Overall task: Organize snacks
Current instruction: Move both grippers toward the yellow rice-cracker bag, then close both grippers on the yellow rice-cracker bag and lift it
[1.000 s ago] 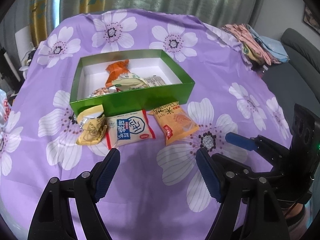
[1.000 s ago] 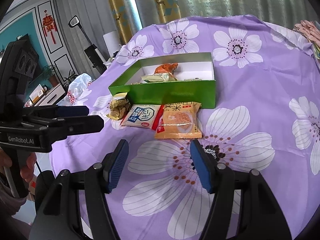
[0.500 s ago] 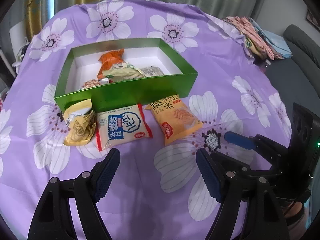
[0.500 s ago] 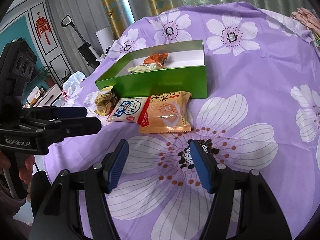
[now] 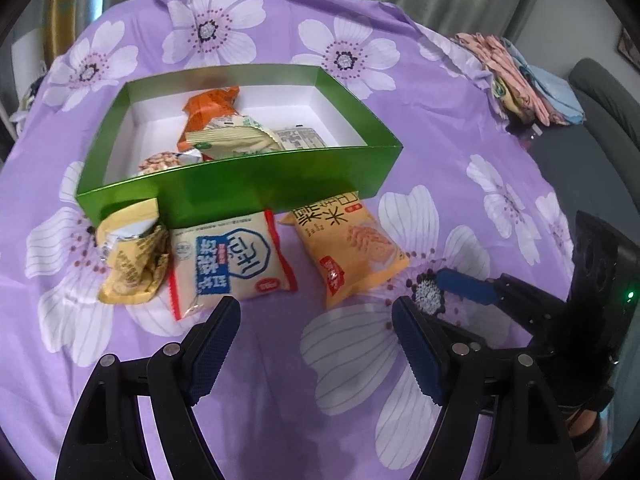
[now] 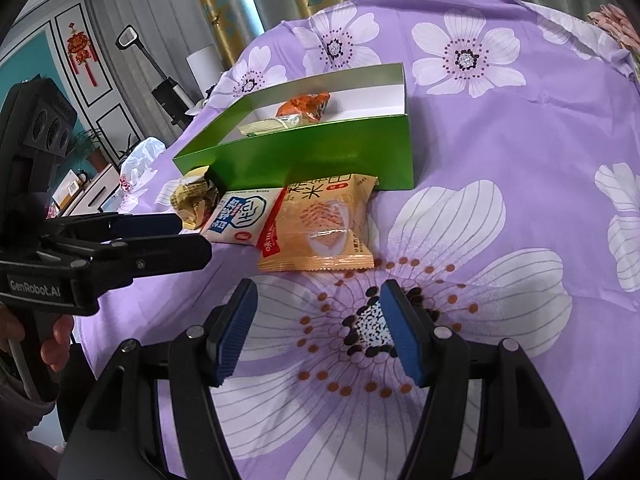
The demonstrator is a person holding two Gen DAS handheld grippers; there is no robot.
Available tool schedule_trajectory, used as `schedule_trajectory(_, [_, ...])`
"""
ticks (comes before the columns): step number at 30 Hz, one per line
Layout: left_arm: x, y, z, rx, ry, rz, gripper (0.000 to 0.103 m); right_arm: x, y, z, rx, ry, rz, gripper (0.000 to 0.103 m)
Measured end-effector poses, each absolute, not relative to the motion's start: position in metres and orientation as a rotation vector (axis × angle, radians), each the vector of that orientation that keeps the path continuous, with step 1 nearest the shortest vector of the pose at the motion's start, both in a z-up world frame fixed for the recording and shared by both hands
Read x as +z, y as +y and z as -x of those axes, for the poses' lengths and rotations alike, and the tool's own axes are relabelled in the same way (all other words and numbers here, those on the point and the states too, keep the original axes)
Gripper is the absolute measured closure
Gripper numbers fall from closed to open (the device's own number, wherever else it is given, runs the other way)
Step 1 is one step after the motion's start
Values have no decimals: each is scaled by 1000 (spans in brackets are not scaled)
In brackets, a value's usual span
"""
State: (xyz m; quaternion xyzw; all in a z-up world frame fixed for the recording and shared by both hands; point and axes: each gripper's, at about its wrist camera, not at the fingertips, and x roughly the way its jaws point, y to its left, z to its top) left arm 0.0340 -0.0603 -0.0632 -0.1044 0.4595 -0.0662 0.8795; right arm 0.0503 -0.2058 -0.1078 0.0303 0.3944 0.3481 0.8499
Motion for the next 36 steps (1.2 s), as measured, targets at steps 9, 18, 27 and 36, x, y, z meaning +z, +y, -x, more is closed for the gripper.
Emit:
schedule_trajectory(9, [-76, -63, -60, -159, 988, 272, 25, -113, -200, -66, 740, 850, -24, 39])
schedule_trajectory(18, [-87, -64, -88, -197, 1013, 345, 25, -112, -188, -85, 765, 847, 62, 39])
schedule_trajectory(27, [-97, -62, -101, -225, 1044, 372, 47, -118, -173, -97, 859, 878, 65, 48])
schedule_trajectory(36, [-103, -58, -102, -240, 1042, 401, 54, -120, -167, -98, 868, 894, 88, 65])
